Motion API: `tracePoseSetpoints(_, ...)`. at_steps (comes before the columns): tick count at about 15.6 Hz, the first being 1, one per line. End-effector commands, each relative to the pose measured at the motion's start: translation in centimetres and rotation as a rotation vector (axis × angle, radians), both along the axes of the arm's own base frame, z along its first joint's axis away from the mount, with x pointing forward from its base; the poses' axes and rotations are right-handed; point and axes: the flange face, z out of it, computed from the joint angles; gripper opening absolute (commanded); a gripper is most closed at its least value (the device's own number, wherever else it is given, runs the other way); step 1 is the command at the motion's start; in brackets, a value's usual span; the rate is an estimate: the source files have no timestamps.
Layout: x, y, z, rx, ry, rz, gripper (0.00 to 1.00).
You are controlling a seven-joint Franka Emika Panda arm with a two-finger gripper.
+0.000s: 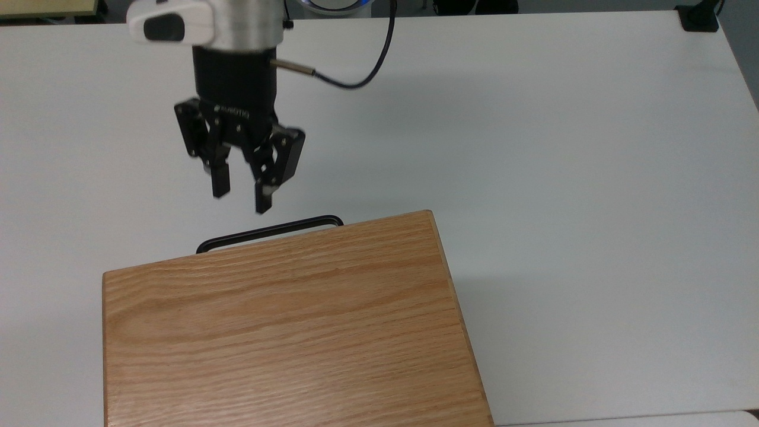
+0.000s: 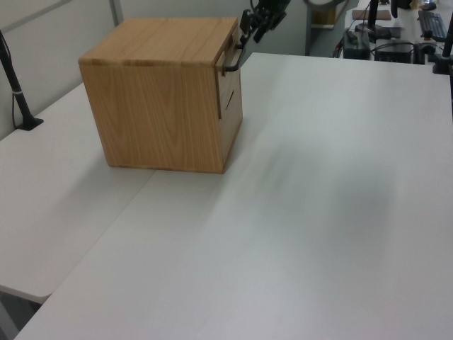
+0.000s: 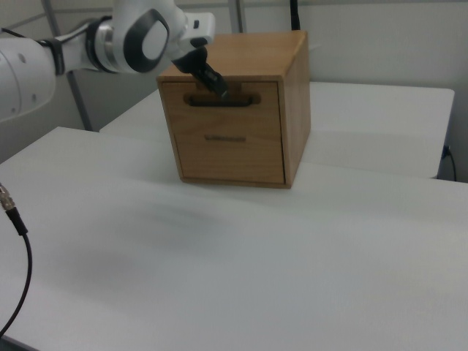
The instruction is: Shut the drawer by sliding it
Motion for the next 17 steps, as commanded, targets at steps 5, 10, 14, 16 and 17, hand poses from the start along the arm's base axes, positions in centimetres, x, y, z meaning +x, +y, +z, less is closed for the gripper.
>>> tracePoseSetpoints(5, -8.0, -0.6, 3.9, 0.029, 0.268, -0.032, 1.0)
tracePoseSetpoints(10, -13.8, -1.0, 3.6, 0.012, 0.456, 0.066, 1.0)
tracePoseSetpoints(14, -15.7, -1.1, 3.0, -0.018, 0.477, 0.18, 1.0)
tracePoseSetpoints(16, -15.8, -1.4, 3.0, -0.033, 0.476, 0.228, 1.0)
tracePoseSetpoints(17, -15.7, -1.8, 2.9, -0.041, 0.473, 0.25, 1.0)
